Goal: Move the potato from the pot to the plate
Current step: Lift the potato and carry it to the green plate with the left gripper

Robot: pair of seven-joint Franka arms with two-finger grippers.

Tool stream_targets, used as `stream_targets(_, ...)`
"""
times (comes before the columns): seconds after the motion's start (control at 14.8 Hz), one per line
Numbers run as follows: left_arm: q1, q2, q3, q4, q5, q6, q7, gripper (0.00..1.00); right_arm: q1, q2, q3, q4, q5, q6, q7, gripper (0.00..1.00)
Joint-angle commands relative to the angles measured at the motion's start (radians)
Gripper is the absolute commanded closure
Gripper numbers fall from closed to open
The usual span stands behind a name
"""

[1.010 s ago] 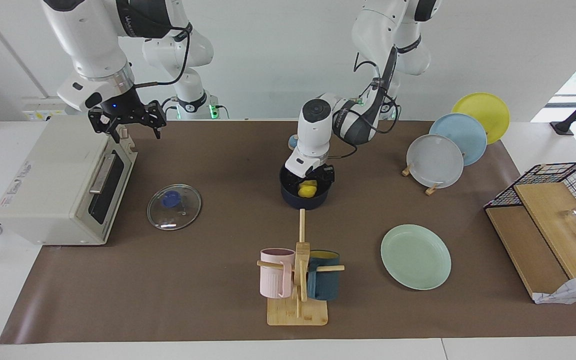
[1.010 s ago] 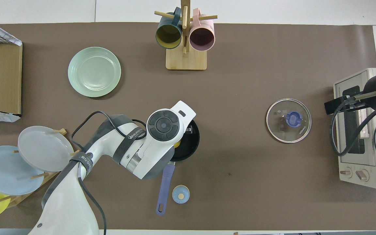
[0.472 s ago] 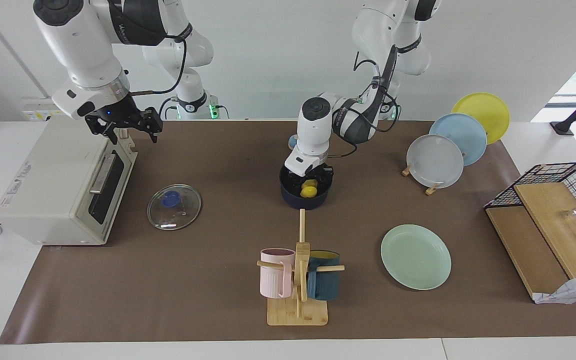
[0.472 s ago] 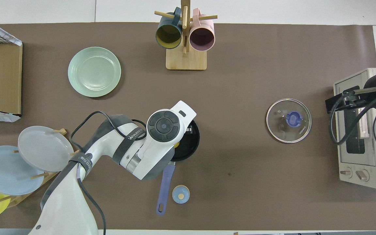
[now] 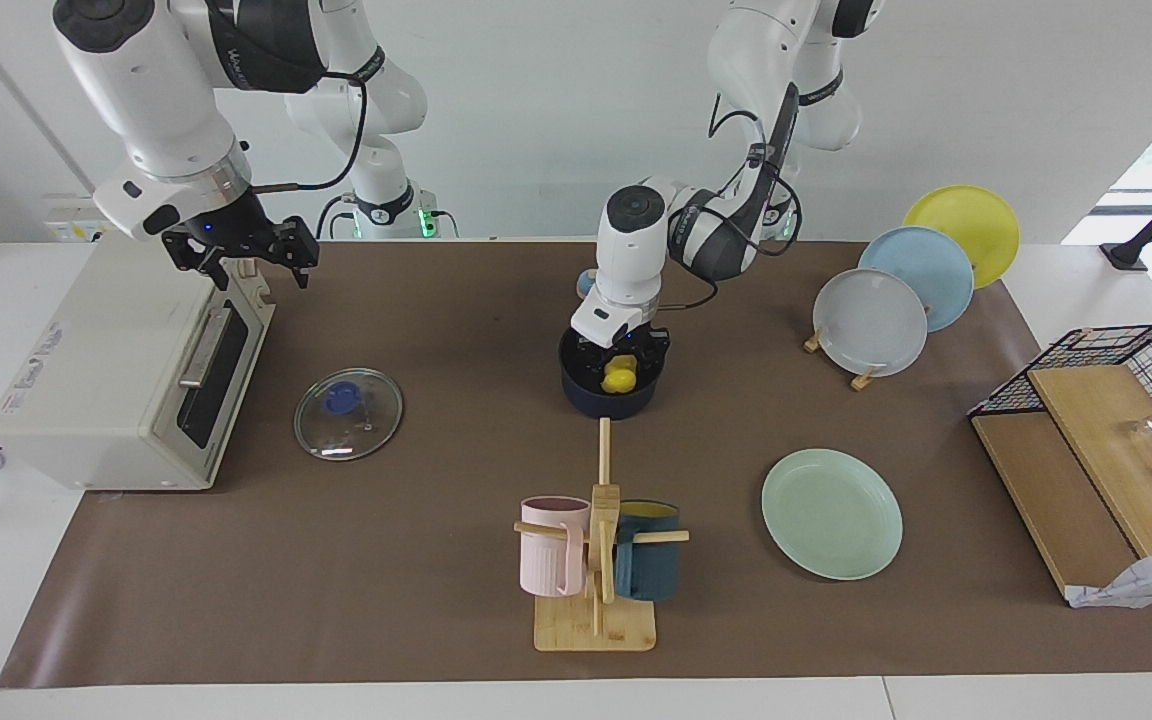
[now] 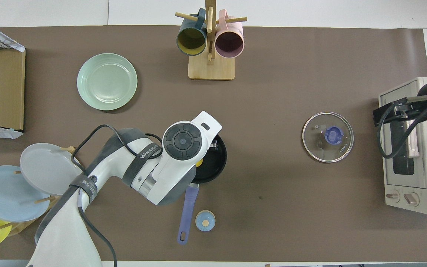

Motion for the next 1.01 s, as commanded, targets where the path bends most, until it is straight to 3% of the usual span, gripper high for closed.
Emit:
stream_targets(0.0, 0.018, -0.085, 0.004, 0.034, 0.003, -0.127, 0.003, 1.0, -0.025, 0.01, 0.014, 0.021, 0.015, -0.019, 0.007, 0.0)
stream_targets(0.13, 0.047, -0.112, 0.004, 0.096, -0.027, -0.219, 0.013, 1.0, -0.025, 0.009, 0.014, 0.021, 0.015, -0.019, 0.007, 0.0)
stream_targets(0.47, 0.285, -0.089, 0.012, 0.374, -0.149, -0.452, 0.234, 1.0, -0.023, 0.007, 0.014, 0.023, 0.014, -0.014, 0.006, 0.0)
stream_targets(0.74, 0.472, 0.002, 0.004, 0.443, -0.153, -0.41, 0.459, 1.0, -0.022, 0.007, 0.014, 0.024, 0.014, -0.014, 0.007, 0.0)
stream_targets(0.94, 0.532, 0.102, 0.014, 0.459, -0.147, -0.28, 0.57, 1.0, -0.022, 0.009, 0.014, 0.024, 0.014, -0.014, 0.007, 0.0)
